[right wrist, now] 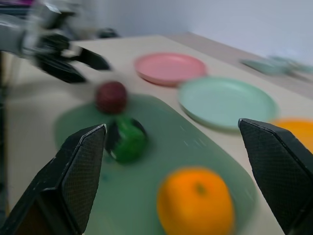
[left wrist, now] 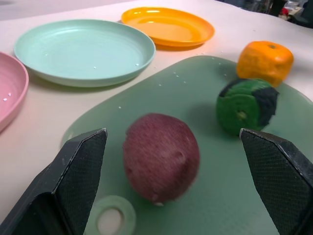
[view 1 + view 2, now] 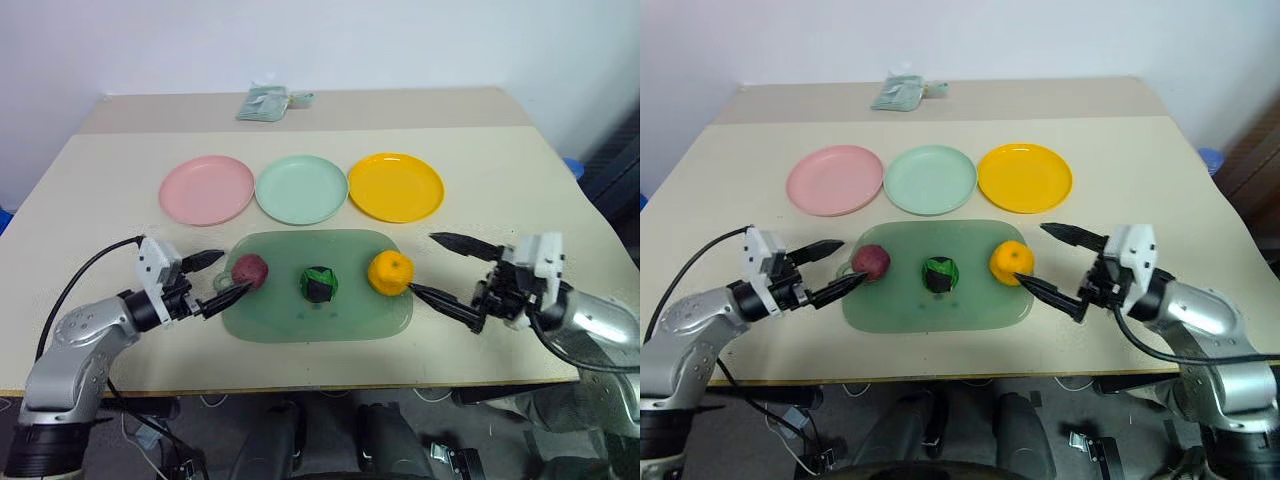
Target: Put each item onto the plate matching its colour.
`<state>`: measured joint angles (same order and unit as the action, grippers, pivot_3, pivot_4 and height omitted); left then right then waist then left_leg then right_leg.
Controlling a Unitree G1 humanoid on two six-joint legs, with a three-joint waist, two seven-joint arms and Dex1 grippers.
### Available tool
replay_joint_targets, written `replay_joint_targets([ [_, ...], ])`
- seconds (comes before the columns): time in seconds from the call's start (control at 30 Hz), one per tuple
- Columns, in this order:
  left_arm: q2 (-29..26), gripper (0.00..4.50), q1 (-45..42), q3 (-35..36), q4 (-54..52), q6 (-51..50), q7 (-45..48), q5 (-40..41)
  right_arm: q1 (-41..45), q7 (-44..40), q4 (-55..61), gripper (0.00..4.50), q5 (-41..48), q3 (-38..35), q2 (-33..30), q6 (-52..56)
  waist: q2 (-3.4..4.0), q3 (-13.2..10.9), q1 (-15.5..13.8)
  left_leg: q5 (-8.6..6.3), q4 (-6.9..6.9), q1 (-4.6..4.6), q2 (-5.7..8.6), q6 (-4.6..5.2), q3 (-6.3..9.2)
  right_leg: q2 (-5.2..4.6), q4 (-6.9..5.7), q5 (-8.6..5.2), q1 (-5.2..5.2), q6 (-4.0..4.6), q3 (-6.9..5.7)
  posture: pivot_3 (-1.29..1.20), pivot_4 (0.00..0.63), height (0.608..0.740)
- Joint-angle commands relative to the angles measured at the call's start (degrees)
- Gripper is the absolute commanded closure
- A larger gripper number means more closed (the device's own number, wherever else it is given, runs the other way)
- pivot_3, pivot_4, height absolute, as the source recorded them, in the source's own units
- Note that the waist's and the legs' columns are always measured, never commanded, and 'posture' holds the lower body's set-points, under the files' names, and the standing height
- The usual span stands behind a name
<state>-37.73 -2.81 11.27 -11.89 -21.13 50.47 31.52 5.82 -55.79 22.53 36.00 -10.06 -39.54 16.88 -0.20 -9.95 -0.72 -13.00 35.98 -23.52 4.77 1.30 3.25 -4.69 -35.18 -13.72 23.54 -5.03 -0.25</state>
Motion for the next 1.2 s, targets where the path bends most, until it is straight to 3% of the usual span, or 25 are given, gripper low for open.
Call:
replay_joint_targets([
  [0.03,-0.74,0.00,-1.25,-1.71,0.47,-0.71,-1.25,-2.75,7.36,-2.10,-5.37,0.09,-2.31,3.88,0.27,-0.37,0.00,0.00,0.02,-0.01,0.01,0.00,0.00,-0.01,-0.01,-0.01,0.00,0.01,0.00,0.01,0.00,0.00,0.150,0.740],
  [0.3,0.60,0.00,-2.12,-5.26,1.46,-0.47,-2.50,-6.69,15.19,-3.63,-10.51,0.09,-4.51,6.95,1.33,-0.70,-0.02,-0.02,-0.08,0.02,-0.06,-0.07,0.01,0.04,-0.02,-0.02,0.00,0.03,0.11,0.01,-0.02,0.00,0.150,0.740],
  [0.6,5.17,0.00,-6.62,-9.87,5.39,-0.58,-5.68,-10.50,14.70,-1.34,-7.27,0.09,-4.30,6.47,1.50,0.76,-0.02,-0.02,-0.08,-0.04,0.00,-0.07,0.01,-0.06,-0.02,-0.02,-0.08,0.05,0.12,0.02,-0.02,0.00,0.150,0.740],
  [0.7,6.37,0.87,-7.77,-10.62,7.70,0.60,-6.70,-12.04,14.43,-0.51,-6.37,0.00,-4.20,5.91,1.34,1.26,-0.02,-0.02,-0.03,0.00,-0.01,-0.07,0.01,0.01,-0.02,-0.01,-0.07,0.05,0.12,0.02,-0.02,0.00,0.150,0.740],
  [0.8,7.84,2.15,-8.21,-10.51,9.26,3.28,-8.13,-13.71,14.13,0.18,-5.63,0.00,-4.09,5.56,1.27,1.59,-0.02,-0.02,-0.06,0.00,0.00,-0.07,0.01,0.01,-0.02,-0.01,-0.08,0.06,0.12,0.01,-0.03,0.00,0.150,0.740],
  [0.93,11.07,2.15,-9.44,-8.68,10.92,6.14,-12.33,-14.73,13.76,1.33,-4.87,0.00,-4.10,5.19,1.37,1.66,-0.02,-0.02,-0.09,0.00,0.05,-0.07,0.01,0.01,-0.02,-0.01,-0.10,0.07,0.11,0.00,-0.02,0.00,0.150,0.740],
  [1.07,14.97,2.15,-16.58,-4.45,15.34,5.02,-23.80,-16.35,14.38,2.92,-4.40,0.00,-4.18,5.42,1.98,1.71,-0.15,-0.08,-0.33,0.01,0.16,-0.07,0.02,0.00,0.00,0.01,-0.16,0.15,0.09,-0.14,-0.05,0.00,0.150,0.740],
  [1.2,17.57,2.15,-30.31,-0.08,27.62,4.34,-35.64,-17.85,16.22,4.61,-5.13,0.00,-4.95,6.45,3.35,1.29,-0.22,-0.12,-0.42,0.04,0.21,-0.07,0.05,0.01,0.03,0.06,-0.18,0.29,0.09,-0.37,-0.08,0.00,0.150,0.740],
])
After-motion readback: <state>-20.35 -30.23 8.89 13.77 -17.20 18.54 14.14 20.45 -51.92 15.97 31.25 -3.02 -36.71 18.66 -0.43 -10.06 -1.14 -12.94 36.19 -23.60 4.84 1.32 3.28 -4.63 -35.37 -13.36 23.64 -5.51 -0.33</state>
